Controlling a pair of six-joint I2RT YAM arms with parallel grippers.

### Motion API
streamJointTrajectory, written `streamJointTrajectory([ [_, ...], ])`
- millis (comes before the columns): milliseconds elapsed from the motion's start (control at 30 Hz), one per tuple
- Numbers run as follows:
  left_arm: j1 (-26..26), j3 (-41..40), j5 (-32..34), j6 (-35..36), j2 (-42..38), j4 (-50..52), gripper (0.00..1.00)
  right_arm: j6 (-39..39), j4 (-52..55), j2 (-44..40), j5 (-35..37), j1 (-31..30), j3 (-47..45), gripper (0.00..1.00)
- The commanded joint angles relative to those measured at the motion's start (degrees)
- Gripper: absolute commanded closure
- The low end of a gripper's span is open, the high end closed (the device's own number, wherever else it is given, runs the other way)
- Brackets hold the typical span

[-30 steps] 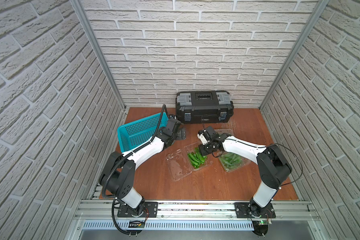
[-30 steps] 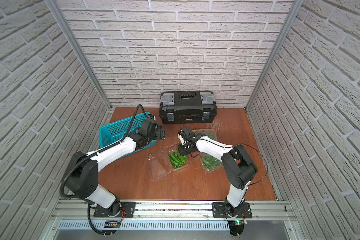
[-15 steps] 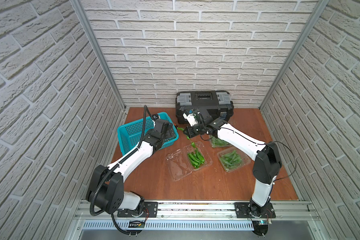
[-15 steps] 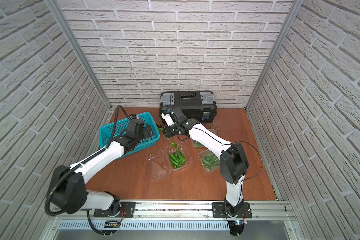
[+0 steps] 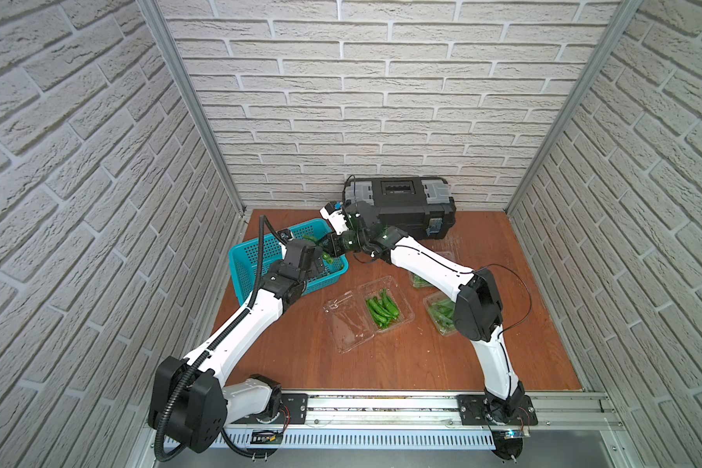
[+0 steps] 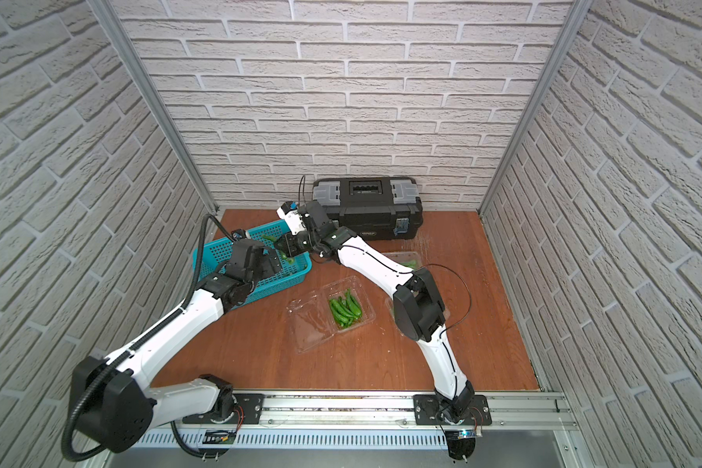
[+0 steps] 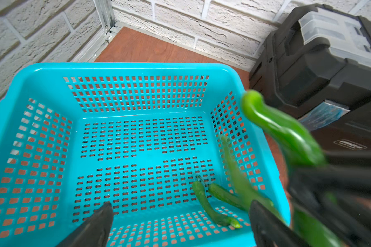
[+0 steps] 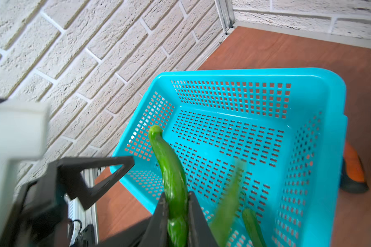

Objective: Take small green peppers out of containers
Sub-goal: Place the green pepper in the basket.

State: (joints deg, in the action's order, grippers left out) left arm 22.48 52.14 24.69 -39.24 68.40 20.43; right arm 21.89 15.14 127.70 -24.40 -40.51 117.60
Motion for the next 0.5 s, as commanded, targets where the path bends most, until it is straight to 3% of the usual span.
streamJointTrajectory([
  [0,-0.4,-0.9,0.9,1.0,-1.9,1.4,0.02,1.9,-3.4,2.5,-0.8,-0.3,4.7,0.88],
  [67,-0.4,-1.0,-0.9,1.4,-1.7,0.9,0.02,2.7,-1.9,3.9,-0.1,-0.3,6.4,0.76],
  [133,-0.4,-0.7,-4.2,2.8,-0.8,-0.3,0.02,2.3,-1.0,3.3,1.5,-0.2,5.7,0.70],
  [300,1.7,2.2,-14.4,9.9,3.1,-2.9,0.02,0.1,-2.1,-4.7,5.8,1.6,-4.7,0.69],
  [467,8.3,9.6,-26.2,22.6,10.2,1.0,0.02,3.0,-3.0,-18.3,8.5,8.3,-22.1,0.70],
])
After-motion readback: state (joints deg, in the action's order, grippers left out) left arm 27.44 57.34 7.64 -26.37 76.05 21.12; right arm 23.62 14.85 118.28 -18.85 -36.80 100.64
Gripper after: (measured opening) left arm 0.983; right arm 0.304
